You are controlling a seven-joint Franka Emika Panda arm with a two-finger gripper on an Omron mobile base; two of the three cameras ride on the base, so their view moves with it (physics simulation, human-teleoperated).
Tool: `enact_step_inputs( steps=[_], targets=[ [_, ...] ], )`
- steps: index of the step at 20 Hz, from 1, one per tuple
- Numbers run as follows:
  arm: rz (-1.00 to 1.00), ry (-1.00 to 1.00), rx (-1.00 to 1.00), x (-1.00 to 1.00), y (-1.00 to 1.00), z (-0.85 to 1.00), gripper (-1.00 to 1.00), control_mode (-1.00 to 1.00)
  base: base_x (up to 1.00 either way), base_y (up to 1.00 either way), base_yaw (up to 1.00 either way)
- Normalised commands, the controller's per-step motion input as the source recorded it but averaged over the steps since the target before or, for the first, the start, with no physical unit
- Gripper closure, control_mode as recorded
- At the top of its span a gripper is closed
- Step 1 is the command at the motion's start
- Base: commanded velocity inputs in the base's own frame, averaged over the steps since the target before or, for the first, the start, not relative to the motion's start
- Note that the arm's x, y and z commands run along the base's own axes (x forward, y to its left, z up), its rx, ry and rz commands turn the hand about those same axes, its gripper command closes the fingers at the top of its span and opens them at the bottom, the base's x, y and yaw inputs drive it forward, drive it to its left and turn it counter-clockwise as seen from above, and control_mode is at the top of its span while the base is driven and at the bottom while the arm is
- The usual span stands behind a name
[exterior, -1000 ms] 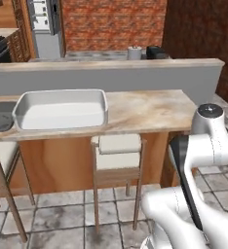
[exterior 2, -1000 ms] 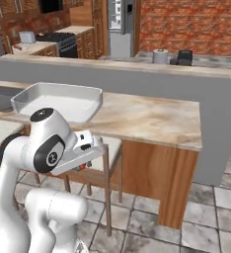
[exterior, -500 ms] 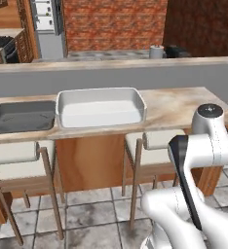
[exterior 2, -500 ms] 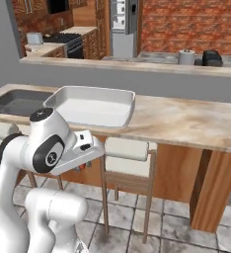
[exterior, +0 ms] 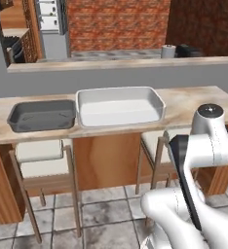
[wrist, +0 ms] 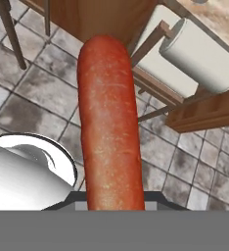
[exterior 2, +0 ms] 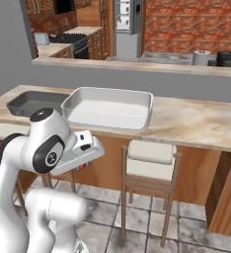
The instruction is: Place the cold items (carrot and squash) from the fridge in one tupperware on the dining counter. Place the warm items (hot dog and kebab skewer) in the stove area in another tupperware.
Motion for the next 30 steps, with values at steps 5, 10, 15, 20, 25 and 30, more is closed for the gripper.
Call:
enact_step_inputs(
  steps=[5, 10, 15, 20, 25, 30],
  targets=[
    [0.00, 0.00, 0.00, 0.00, 0.00, 0.00, 1.00, 1.00, 0.00, 0.47, 0.00],
    [0.00, 0.00, 0.00, 0.00, 0.00, 0.00, 1.00, 1.00, 0.05, 0.57, -0.02],
    [0.00, 0.00, 0.00, 0.00, 0.00, 0.00, 1.00, 1.00, 0.19, 0.62, -0.01],
    [0.00, 0.00, 0.00, 0.00, 0.00, 0.00, 1.00, 1.00, 0.36, 0.54, 0.00],
    [0.00, 0.00, 0.00, 0.00, 0.00, 0.00, 1.00, 1.00, 0.52, 0.41, 0.04],
    [0.00, 0.00, 0.00, 0.00, 0.00, 0.00, 1.00, 1.00, 0.59, 0.36, 0.06]
  ],
)
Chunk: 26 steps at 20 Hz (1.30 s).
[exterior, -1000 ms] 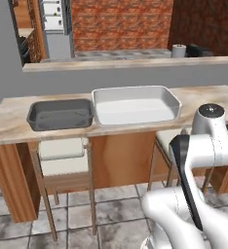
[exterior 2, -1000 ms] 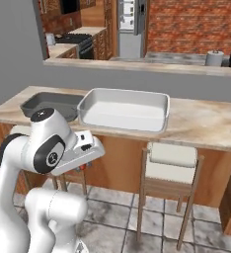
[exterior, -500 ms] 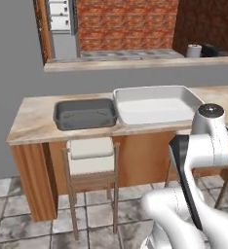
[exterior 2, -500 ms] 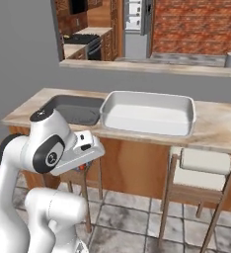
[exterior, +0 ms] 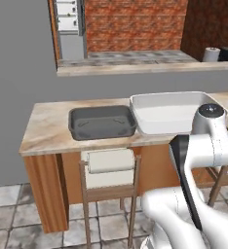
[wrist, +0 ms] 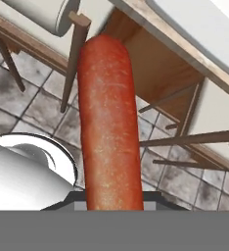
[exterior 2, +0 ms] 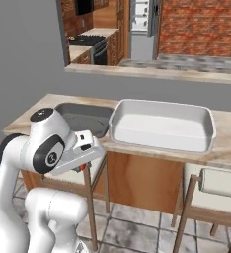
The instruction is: Place the cold items (carrot and squash) from the fridge in one tupperware on the dining counter. Place the warm items (hot dog and kebab skewer) in the stove area in another tupperware.
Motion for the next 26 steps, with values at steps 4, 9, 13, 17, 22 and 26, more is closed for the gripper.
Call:
enact_step_inputs(
  steps=[4, 9, 13, 17, 22, 26],
  targets=[
    [0.00, 0.00, 0.00, 0.00, 0.00, 0.00, 1.00, 1.00, 0.55, 0.34, 0.07],
    [0.00, 0.00, 0.00, 0.00, 0.00, 0.00, 1.00, 1.00, 0.48, 0.26, 0.07],
    [0.00, 0.00, 0.00, 0.00, 0.00, 0.00, 1.00, 1.00, 0.39, 0.18, 0.07],
    [0.00, 0.00, 0.00, 0.00, 0.00, 0.00, 1.00, 1.00, 0.40, 0.15, 0.07],
    [0.00, 0.00, 0.00, 0.00, 0.00, 0.00, 1.00, 1.00, 0.37, 0.17, 0.07],
    [0.05, 0.00, 0.00, 0.39, 0.15, 0.17, 1.00, -1.00, 0.10, 0.05, 0.02]
  ],
)
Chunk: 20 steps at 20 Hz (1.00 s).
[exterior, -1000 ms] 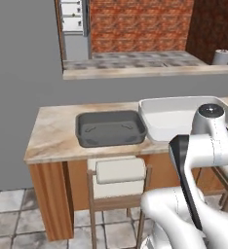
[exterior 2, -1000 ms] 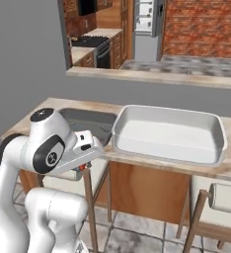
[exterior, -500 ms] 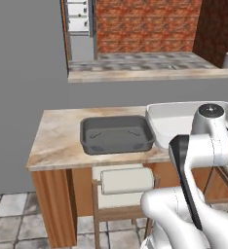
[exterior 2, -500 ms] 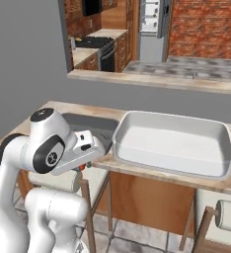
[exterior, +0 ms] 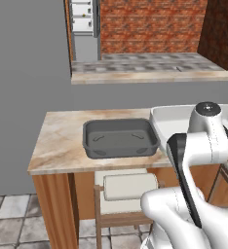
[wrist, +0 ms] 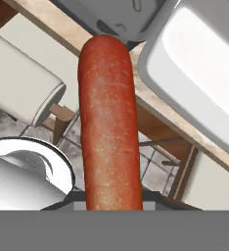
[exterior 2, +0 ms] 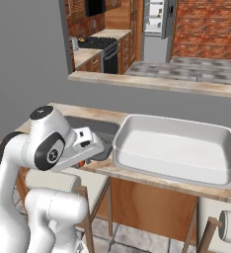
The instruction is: Place the cold items (carrot and squash) from the fridge in one tupperware on the dining counter. Place the warm items (hot dog and kebab skewer) in the stove area in another tupperware.
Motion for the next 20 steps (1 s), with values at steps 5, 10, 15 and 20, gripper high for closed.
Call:
enact_step_inputs(
  steps=[5, 10, 15, 20],
  targets=[
    [0.10, 0.00, 0.00, 0.63, 0.10, 0.22, 1.00, -1.00, 0.00, 0.00, 0.00],
    [0.21, 0.00, 0.00, 0.49, 0.06, 0.29, 1.00, -1.00, 0.00, 0.00, 0.00],
    [0.33, 0.01, 0.00, 0.37, 0.25, 0.17, 1.00, -1.00, 0.00, 0.00, 0.00],
    [0.31, -0.03, 0.02, 0.43, 0.55, -0.09, 1.00, -1.00, 0.00, 0.00, 0.00]
  ],
)
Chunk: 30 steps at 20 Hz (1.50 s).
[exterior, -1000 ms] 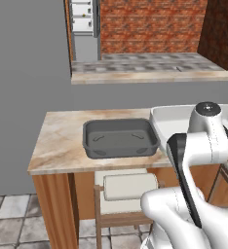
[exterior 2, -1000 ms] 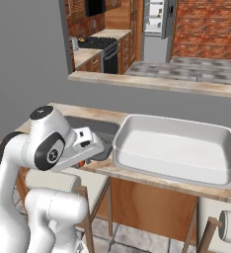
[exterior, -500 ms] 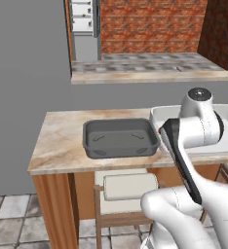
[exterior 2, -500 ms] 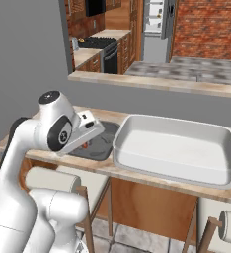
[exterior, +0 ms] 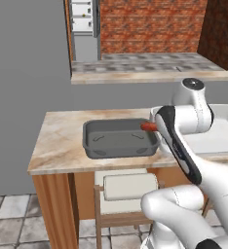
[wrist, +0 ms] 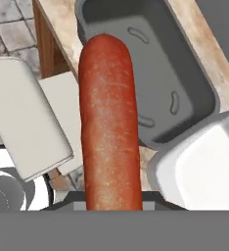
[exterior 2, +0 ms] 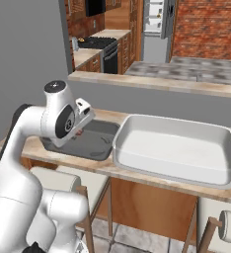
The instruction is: Place the cold items (carrot and squash) from the fridge in one tupperware on the dining counter. Place the warm items (hot dog and kebab skewer) in the stove area in another tupperware.
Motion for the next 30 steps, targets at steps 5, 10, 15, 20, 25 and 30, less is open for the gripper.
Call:
enact_step_inputs(
  steps=[5, 10, 15, 20, 25, 30],
  targets=[
    [0.25, -0.04, 0.05, 0.76, 0.41, -0.29, 1.00, -1.00, 0.00, 0.00, 0.00],
    [0.18, -0.03, 0.05, 0.93, 0.35, -0.52, 1.00, -1.00, 0.00, 0.00, 0.00],
    [0.02, 0.18, 0.00, 0.95, 0.33, -0.46, 1.00, -1.00, 0.00, 0.00, 0.00],
    [0.00, 0.14, 0.00, 0.84, 0.41, -0.36, 1.00, -1.00, 0.00, 0.00, 0.00],
    [0.00, 0.05, 0.00, 0.75, 0.47, -0.44, 1.00, -1.00, 0.00, 0.00, 0.00],
    [0.00, 0.01, -0.01, 0.52, 0.46, -0.56, 1.00, -1.00, 0.00, 0.00, 0.00]
  ],
)
